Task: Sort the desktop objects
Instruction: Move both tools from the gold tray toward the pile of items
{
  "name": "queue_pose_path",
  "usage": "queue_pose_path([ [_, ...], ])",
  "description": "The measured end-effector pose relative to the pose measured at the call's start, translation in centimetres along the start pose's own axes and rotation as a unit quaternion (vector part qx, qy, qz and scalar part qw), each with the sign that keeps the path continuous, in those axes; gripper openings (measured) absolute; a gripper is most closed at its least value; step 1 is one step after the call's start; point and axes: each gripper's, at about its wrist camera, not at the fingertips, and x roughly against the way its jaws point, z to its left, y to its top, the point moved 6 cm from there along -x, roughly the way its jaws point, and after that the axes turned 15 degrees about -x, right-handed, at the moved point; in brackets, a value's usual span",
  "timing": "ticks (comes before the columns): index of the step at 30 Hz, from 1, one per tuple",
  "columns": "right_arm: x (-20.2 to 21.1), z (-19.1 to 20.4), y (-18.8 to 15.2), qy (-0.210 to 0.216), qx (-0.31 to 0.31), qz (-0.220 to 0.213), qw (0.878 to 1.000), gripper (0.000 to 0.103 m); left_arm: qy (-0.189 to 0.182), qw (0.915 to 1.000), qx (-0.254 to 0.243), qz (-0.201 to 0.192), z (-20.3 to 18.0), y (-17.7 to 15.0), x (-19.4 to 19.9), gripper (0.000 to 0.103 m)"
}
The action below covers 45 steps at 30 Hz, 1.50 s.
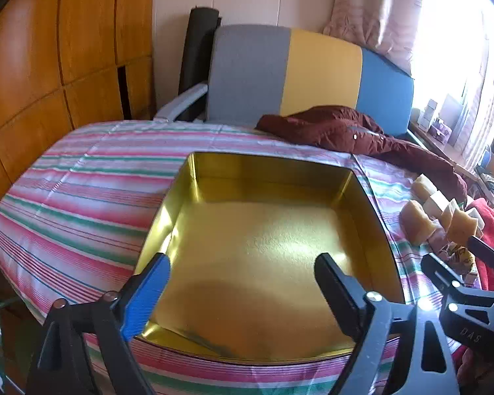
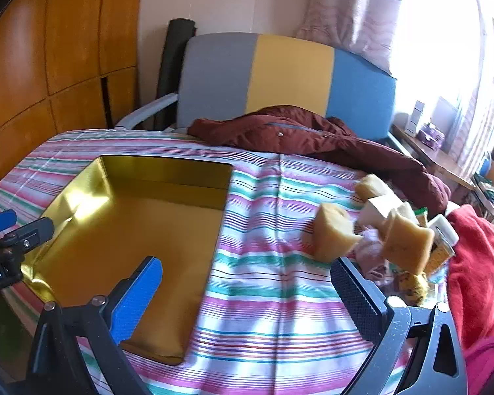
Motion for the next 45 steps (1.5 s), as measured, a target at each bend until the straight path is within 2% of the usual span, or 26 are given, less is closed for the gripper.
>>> queue_pose_path([
  [9, 0.0, -3.5, 0.6, -0.027, -0.02, 0.002, 0.999, 0.103, -0.029, 0.9995, -0.01, -0.003, -1.2, 1.0, 0.1, 0.085],
  [20, -0.9, -7.5, 0.4, -0.067, -0.044, 0.021, 0.997, 0.103, -0.074, 0.9948, -0.069, -0.002, -6.1, 3.1, -0.2, 0.084],
  [28, -1.6, -9.0, 0.0, -0.077, -0.061, 0.025, 0.995, 0.103, -0.075, 0.9929, -0.093, 0.007, -8.2, 3.1, -0.7, 0.083],
  [45, -1.8, -9.1, 0.0, -0.073, -0.067, 0.021, 0.995, 0.103, -0.065, 0.9933, -0.094, 0.013, -8.9, 3.3, -1.0, 0.083],
])
